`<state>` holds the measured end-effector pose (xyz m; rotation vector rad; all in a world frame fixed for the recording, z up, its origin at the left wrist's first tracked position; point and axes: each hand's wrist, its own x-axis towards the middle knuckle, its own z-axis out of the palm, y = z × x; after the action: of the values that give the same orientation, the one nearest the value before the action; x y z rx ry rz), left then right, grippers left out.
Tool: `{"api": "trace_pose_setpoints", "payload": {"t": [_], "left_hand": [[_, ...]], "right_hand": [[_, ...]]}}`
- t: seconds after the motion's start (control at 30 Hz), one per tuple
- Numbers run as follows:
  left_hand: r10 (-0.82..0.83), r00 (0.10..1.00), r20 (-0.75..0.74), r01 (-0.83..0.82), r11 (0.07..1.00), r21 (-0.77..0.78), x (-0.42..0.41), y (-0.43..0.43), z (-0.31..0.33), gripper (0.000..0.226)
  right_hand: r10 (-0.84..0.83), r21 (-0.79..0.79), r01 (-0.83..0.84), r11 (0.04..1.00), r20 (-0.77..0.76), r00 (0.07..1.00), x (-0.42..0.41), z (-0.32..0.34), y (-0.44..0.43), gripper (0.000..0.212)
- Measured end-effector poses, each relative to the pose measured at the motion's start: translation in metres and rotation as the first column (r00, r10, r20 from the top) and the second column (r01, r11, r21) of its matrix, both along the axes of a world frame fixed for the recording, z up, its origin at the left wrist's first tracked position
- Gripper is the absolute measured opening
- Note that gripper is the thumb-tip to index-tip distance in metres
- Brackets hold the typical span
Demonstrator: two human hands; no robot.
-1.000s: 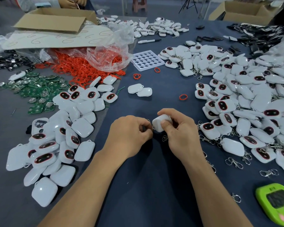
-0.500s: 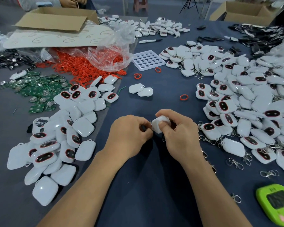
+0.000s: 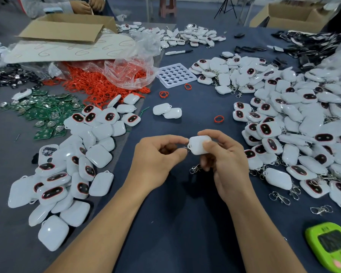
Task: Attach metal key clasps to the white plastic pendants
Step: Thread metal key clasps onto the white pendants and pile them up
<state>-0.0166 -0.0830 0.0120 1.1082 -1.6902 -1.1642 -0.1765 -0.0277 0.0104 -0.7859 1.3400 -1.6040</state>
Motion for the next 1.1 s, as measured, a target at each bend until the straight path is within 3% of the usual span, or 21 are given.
{"api": "trace_pose_setpoints", "payload": {"t": [0.07, 0.23, 0.4, 0.47, 0.53, 0.63, 0.7, 1.1], "left_hand": [[-0.028, 0.998, -0.049, 0.028, 1.0, 0.014, 0.0, -0.001, 0.0, 0.024], [-0.083, 0.996, -0.011, 0.083, 0.996, 0.04, 0.001, -0.002, -0.001, 0.016], [0.004, 0.958, 0.288, 0.04, 0.988, -0.147, 0.001, 0.007, -0.005, 0.022], [0.07, 0.942, 0.328, 0.007, 0.974, -0.228, -0.001, 0.012, -0.005, 0.021], [0.084, 0.958, 0.276, -0.022, 0.975, -0.221, -0.003, 0.014, -0.004, 0.019], [-0.009, 0.991, 0.137, 0.013, 0.999, -0.031, -0.004, 0.01, -0.002, 0.015], [-0.047, 0.99, 0.131, 0.041, 0.998, 0.046, -0.006, 0.008, -0.002, 0.011], [0.041, 0.999, 0.001, -0.041, 0.998, 0.048, -0.006, 0.009, -0.001, 0.015]], "right_hand": [[0.015, 0.007, -0.015, 1.0, 0.069, 0.998, 0.0, 0.001, 0.001, 0.033], [0.014, 0.014, -0.016, 1.0, 0.124, 0.992, 0.005, 0.002, 0.004, 0.036], [0.009, 0.022, -0.01, 1.0, 0.031, 0.999, 0.004, 0.003, 0.005, 0.033], [0.004, 0.024, -0.005, 1.0, 0.034, 0.999, 0.004, 0.002, 0.004, 0.032], [0.007, 0.027, -0.009, 1.0, 0.086, 0.996, 0.003, 0.002, 0.002, 0.031], [0.032, 0.025, -0.039, 0.999, 0.209, 0.977, 0.003, 0.0, -0.001, 0.027], [0.041, 0.025, -0.047, 0.999, 0.22, 0.975, 0.003, -0.001, -0.002, 0.025], [0.074, 0.053, -0.088, 0.995, 0.213, 0.974, 0.003, -0.001, -0.003, 0.027]]}}
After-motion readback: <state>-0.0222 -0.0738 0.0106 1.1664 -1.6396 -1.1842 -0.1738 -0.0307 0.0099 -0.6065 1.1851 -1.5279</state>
